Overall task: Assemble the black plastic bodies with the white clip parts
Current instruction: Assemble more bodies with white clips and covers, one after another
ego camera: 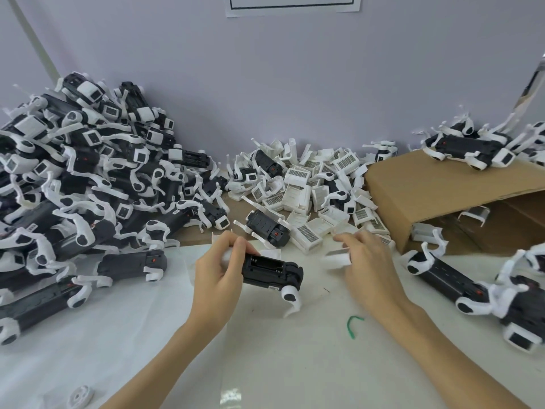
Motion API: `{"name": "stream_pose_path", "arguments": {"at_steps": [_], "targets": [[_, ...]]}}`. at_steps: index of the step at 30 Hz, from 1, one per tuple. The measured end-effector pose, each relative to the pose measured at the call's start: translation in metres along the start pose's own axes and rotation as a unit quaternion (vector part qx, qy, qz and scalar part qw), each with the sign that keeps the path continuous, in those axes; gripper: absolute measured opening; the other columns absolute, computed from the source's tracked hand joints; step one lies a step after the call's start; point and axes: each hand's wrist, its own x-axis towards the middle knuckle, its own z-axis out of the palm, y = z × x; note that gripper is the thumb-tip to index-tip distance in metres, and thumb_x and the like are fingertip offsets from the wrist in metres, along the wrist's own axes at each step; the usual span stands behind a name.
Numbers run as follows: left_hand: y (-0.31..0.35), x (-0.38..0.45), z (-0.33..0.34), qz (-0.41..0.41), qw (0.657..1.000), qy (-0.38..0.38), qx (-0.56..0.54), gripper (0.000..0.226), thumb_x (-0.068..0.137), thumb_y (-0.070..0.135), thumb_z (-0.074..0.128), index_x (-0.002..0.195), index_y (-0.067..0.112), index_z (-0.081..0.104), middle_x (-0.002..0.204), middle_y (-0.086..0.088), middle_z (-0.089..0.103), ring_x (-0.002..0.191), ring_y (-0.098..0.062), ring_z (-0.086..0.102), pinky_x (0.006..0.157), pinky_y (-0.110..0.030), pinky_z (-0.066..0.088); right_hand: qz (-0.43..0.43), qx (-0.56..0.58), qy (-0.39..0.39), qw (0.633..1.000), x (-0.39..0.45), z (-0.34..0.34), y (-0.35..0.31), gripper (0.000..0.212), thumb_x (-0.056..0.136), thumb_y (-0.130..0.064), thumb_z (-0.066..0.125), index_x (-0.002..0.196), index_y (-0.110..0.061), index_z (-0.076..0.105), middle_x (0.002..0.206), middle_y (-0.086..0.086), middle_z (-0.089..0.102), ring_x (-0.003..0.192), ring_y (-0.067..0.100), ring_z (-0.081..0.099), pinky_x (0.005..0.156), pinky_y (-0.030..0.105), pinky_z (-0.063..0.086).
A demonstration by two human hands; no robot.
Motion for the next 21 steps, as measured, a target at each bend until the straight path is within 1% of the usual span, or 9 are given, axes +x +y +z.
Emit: {"name": "stream_pose_path", "arguments": {"at_steps": [2,5,6,8,10,12,14,17,21], "targets": [[-0.004,-0.001,0.000,-0.004,1.000,0.001,-0.008,0.033,0.104,0.031,0.047,0.086,0.013,0.067,0.085,-0.005,0.070,0.089,-0.027,0.064,0.084,-0.041,0.047,0.032,-0.106,-0.057,0.992,0.003,-0.007,0.002,0.077,0.085,0.001,0.061,0.153,-0.029,0.040,0.134,0.002,0.045,0.127,0.027,0.043,0.106,0.040,0.033],[-0.010,-0.001,-0.001,-0.012,1.000,0.007,-0.023,0.033,0.104,0.030,0.047,0.086,0.013,0.068,0.085,-0.007,0.069,0.089,-0.030,0.064,0.084,-0.042,0.048,0.045,-0.178,-0.078,0.980,0.010,-0.022,-0.003,0.077,0.083,0.004,0.059,0.150,-0.029,0.039,0.134,0.005,0.040,0.126,0.027,0.042,0.103,0.039,0.032],[-0.011,-0.002,-0.002,-0.013,1.000,0.010,-0.027,0.033,0.105,0.030,0.047,0.086,0.014,0.068,0.085,-0.006,0.070,0.089,-0.029,0.064,0.084,-0.038,0.048,0.041,-0.191,-0.111,0.975,0.014,-0.028,-0.006,0.079,0.083,0.006,0.057,0.151,-0.029,0.038,0.135,0.006,0.039,0.128,0.028,0.041,0.105,0.039,0.032],[-0.014,-0.004,-0.002,-0.018,0.999,0.016,-0.032,0.033,0.105,0.030,0.046,0.085,0.016,0.068,0.083,-0.003,0.070,0.088,-0.025,0.064,0.080,-0.028,0.046,0.036,-0.206,-0.250,0.945,0.023,-0.042,-0.011,0.082,0.085,0.007,0.050,0.156,-0.029,0.029,0.145,0.008,0.034,0.137,0.032,0.034,0.114,0.041,0.030],[-0.016,-0.004,-0.002,-0.024,0.999,0.020,-0.039,0.033,0.105,0.030,0.046,0.085,0.016,0.068,0.082,-0.001,0.069,0.087,-0.023,0.064,0.077,-0.022,0.045,0.016,-0.205,-0.354,0.913,0.033,-0.056,-0.018,0.079,0.094,-0.010,0.058,0.160,-0.032,0.022,0.154,0.011,0.030,0.145,0.036,0.029,0.119,0.048,0.031],[-0.016,-0.002,-0.003,-0.033,0.998,0.023,-0.047,0.032,0.103,0.030,0.047,0.084,0.015,0.069,0.083,-0.004,0.069,0.088,-0.024,0.064,0.077,-0.021,0.045,-0.022,-0.167,-0.331,0.929,0.047,-0.060,-0.029,0.076,0.094,-0.045,0.069,0.158,-0.033,0.030,0.153,0.013,0.038,0.144,0.036,0.037,0.117,0.049,0.036],[-0.016,-0.002,-0.003,-0.040,0.998,0.025,-0.052,0.033,0.103,0.030,0.047,0.084,0.014,0.069,0.083,-0.005,0.068,0.088,-0.025,0.063,0.077,-0.021,0.045,-0.025,-0.097,-0.247,0.964,0.056,-0.046,-0.042,0.068,0.095,-0.060,0.063,0.149,-0.021,0.046,0.145,0.013,0.053,0.134,0.034,0.051,0.109,0.047,0.044],[-0.016,-0.002,-0.004,-0.040,0.997,0.026,-0.059,0.033,0.102,0.031,0.047,0.082,0.014,0.068,0.083,-0.008,0.068,0.087,-0.026,0.063,0.076,-0.025,0.045,0.007,-0.048,-0.165,0.985,0.062,-0.011,-0.048,0.059,0.099,-0.054,0.061,0.132,-0.006,0.055,0.128,0.015,0.065,0.119,0.033,0.061,0.094,0.042,0.050],[-0.015,-0.004,-0.003,-0.026,0.998,0.018,-0.058,0.033,0.104,0.031,0.047,0.083,0.014,0.067,0.083,-0.011,0.067,0.086,-0.030,0.061,0.078,-0.031,0.044,0.016,0.066,-0.111,0.992,0.064,0.010,-0.031,0.054,0.089,-0.046,0.080,0.126,-0.011,0.063,0.110,0.003,0.067,0.089,0.016,0.064,0.078,0.031,0.044]]}}
